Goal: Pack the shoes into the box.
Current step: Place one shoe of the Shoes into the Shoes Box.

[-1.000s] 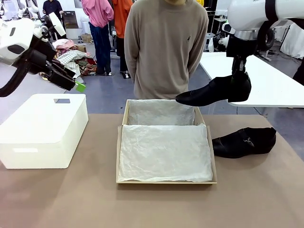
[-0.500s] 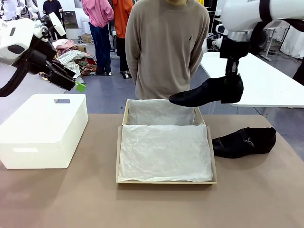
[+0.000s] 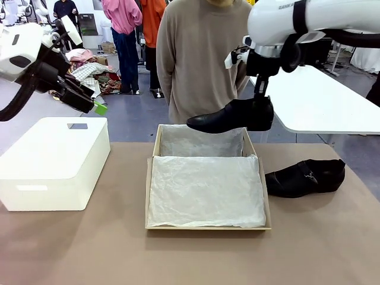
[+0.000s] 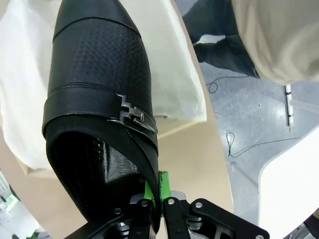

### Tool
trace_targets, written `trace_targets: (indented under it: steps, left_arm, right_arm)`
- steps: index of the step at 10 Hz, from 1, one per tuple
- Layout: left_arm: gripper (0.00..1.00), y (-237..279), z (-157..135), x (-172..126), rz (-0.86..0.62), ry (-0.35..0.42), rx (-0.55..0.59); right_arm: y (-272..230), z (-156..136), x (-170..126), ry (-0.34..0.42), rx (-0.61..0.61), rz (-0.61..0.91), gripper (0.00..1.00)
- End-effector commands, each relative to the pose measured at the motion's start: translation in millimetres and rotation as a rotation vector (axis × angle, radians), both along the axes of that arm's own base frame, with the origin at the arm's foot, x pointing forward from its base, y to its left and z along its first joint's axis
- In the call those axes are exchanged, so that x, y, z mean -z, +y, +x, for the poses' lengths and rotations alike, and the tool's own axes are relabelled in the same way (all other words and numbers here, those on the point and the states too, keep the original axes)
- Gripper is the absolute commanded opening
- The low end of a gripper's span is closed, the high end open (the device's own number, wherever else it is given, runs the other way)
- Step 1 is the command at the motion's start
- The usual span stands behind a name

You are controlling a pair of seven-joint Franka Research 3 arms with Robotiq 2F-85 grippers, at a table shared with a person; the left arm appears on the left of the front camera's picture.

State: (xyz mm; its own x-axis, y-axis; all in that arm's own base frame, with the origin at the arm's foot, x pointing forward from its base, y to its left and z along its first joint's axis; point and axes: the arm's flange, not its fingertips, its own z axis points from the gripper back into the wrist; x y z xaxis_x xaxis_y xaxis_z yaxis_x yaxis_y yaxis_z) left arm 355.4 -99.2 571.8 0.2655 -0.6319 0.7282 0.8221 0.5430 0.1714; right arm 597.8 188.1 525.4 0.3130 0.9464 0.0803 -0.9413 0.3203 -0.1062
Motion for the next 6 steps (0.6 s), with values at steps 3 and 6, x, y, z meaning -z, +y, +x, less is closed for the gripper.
trace_targets:
  steps: [3, 6]
  left_arm:
    - [1.00, 1.4, 0.7, 0.7, -0.012, -0.002, 0.019]
    - [1.00, 1.4, 0.7, 0.7, -0.012, -0.002, 0.019]
  right_arm:
    - [37.7, 23.0, 22.2, 0.012, -0.003, 0.043, 0.00]
    - [46.5, 23.3, 44.9, 0.027, -0.028, 0.056, 0.00]
